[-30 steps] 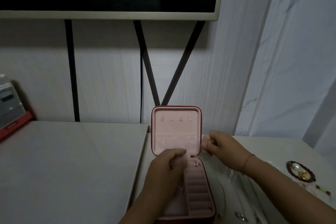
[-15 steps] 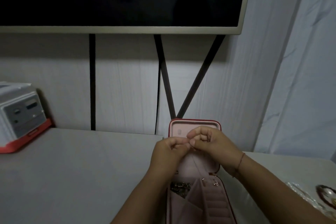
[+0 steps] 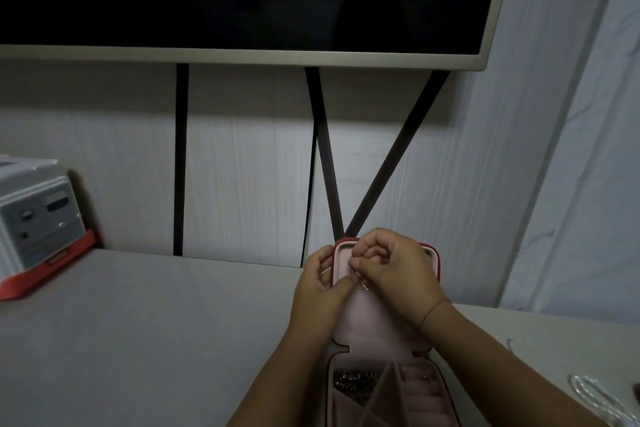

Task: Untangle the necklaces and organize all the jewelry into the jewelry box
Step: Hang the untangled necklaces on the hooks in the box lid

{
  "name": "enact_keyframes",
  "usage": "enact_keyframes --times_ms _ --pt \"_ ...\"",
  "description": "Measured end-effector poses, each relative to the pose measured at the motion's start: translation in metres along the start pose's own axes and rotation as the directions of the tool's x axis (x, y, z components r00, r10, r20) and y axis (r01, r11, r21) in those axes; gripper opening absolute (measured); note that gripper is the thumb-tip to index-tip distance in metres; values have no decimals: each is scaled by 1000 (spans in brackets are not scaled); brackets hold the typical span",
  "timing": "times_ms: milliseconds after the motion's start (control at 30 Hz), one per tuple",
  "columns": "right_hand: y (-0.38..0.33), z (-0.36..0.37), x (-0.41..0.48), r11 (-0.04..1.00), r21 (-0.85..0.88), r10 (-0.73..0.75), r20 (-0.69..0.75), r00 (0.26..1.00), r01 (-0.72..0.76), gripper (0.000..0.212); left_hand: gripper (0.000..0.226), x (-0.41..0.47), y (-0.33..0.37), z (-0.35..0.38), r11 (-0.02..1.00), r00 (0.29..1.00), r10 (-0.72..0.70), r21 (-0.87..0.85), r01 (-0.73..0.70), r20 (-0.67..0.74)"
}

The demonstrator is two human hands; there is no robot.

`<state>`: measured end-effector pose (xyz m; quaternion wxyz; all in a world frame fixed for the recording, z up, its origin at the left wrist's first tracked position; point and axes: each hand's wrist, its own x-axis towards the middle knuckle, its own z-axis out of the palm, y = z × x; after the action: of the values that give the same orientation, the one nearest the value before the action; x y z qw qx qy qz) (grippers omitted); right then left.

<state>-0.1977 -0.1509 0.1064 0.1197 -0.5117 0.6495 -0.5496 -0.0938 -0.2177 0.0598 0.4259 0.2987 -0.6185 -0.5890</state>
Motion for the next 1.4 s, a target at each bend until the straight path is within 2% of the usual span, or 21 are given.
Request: enact_keyframes --times_ms 133,333,467,633,767,1000,1167,1400 --pt "-3 8 2 997 -66 -49 -16 999 48 20 48 4 -3 -2 999 999 47 22 -47 6" --pt "10 14 -3 970 -202 -155 -96 983 133 33 39 9 -8 0 998 998 60 16 -60 -36" --pt "15 15 -2 970 -196 -171 -115 979 146 28 31 13 -8 1 997 995 71 19 -70 -69" --pt "17 17 0 972 -202 -136 -76 988 118 32 42 11 -12 3 994 997 79 79 -78 -19" --pt "18 20 -1 975 -200 -116 -65 991 101 26 35 11 -13 7 992 995 89 91 -84 -50" --pt "17 15 -6 982 -145 -142 -139 980 122 30 27 14 -9 1 997 997 70 -29 -71 -9" --pt "22 13 -10 959 -228 -218 -228 949 166 18 29 16 -10 -1 996 998 65 -58 -64 7" --pt "29 15 -12 944 -300 -228 -299 927 135 17 18 13 -12 7 995 994 88 -32 -90 -60"
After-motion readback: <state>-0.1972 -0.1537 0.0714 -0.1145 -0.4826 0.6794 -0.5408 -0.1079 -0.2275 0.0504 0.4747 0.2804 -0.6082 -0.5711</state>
